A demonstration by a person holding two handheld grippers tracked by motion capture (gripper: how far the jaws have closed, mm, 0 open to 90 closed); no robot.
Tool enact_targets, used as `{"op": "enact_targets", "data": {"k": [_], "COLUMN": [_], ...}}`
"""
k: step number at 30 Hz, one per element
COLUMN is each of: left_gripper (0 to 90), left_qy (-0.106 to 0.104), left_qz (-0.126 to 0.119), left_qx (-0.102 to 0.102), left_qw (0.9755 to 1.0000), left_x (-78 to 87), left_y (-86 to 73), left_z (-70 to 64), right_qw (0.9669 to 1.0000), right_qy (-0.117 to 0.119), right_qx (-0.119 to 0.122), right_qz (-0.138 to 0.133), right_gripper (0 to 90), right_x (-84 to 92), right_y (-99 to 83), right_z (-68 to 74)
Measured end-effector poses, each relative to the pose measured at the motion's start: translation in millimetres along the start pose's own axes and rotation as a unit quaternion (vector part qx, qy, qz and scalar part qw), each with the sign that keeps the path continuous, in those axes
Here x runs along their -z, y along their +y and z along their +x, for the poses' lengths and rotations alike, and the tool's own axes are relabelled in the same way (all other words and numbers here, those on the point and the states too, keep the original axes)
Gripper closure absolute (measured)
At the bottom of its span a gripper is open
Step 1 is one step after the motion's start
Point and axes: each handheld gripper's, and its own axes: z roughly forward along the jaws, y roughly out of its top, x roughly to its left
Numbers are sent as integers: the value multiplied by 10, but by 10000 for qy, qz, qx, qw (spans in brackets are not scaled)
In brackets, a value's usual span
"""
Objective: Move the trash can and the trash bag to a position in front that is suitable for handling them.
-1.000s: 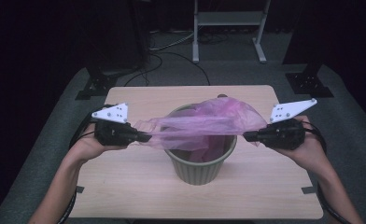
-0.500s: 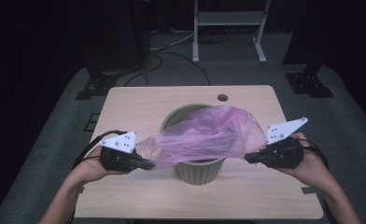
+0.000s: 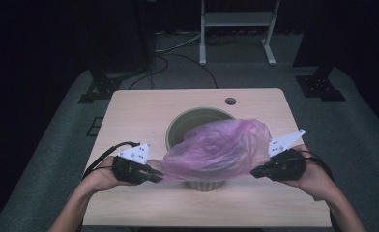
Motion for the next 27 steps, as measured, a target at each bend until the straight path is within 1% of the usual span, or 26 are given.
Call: {"op": "enact_targets", "data": {"k": [1,2,4,5,6,11,13,18,19,20,23,24,27], "left_gripper": [756,723,681,666,650,608,605,585,574,567,560,560,560], "left_qy": [-58,-70,-123,-99,-119,-193,-165,-134,-139,-130,-47,-3,149], "left_qz": [-36,-70,-115,-116,-131,-238,-264,-331,-334,-344,-427,-431,-533], "left_qx": [-48,-53,-24,-25,2,1,11,2,-3,-19,-1,-41,-42], "left_qw": [10000,9999,9999,9999,9998,9995,9995,9994,9993,9993,9991,9991,9985], "left_x": [20,33,76,111,137,245,282,361,385,396,431,442,494], "left_y": [6,11,17,13,7,-30,-45,-54,-53,-54,-51,-46,-18], "left_z": [-13,-27,-53,-68,-79,-140,-171,-207,-216,-219,-232,-233,-227], "right_qw": [10000,9999,9997,9996,9993,9982,9977,9968,9967,9965,9957,9956,9951], "right_qy": [30,53,52,57,98,200,275,149,107,16,-82,-136,-263], "right_qx": [-1,13,77,100,159,277,301,383,411,462,558,587,674], "right_qz": [-74,-133,-211,-257,-321,-494,-547,-678,-695,-697,-736,-719,-672], "right_gripper": [805,780,753,739,714,663,655,628,620,608,587,576,565], "right_x": [23,57,111,142,184,277,298,309,304,292,269,251,200], "right_y": [-1,0,6,10,15,32,41,75,83,97,118,128,148], "right_z": [6,22,54,77,108,198,218,233,231,236,240,243,246]}}
